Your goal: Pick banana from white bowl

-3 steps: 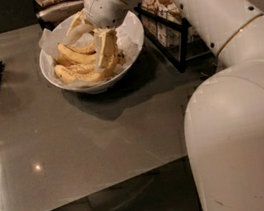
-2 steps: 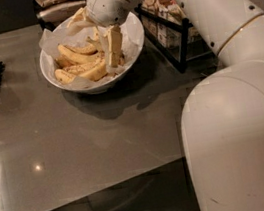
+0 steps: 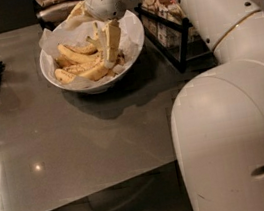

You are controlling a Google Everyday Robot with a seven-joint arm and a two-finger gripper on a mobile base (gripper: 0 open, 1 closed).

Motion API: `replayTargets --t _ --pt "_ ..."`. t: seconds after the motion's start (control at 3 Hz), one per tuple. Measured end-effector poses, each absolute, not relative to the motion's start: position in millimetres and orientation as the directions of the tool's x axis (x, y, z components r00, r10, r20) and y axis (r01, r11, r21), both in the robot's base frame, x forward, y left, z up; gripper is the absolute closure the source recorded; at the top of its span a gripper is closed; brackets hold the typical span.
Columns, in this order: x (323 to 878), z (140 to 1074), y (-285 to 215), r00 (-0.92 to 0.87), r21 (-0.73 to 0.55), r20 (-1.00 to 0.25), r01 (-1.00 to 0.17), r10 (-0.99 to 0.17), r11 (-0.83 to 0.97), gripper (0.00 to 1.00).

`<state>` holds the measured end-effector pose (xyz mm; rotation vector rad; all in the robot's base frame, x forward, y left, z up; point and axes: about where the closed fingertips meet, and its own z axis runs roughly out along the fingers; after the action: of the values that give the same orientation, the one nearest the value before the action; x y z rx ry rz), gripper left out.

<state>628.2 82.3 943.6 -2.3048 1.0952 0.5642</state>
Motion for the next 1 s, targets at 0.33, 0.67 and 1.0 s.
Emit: replayTargets --t 0.33,0.67,1.0 --pt "619 931 80 0.554 -0.236 -0.603 -0.811 -0.574 -0.536 0.12" --pt "605 913 78 0.509 -0.179 -0.645 -0.825 -0.569 -0.536 0.13" --pt "598 900 81 0.487 -0.145 -0.668 -0.827 -0.563 -0.543 0.31"
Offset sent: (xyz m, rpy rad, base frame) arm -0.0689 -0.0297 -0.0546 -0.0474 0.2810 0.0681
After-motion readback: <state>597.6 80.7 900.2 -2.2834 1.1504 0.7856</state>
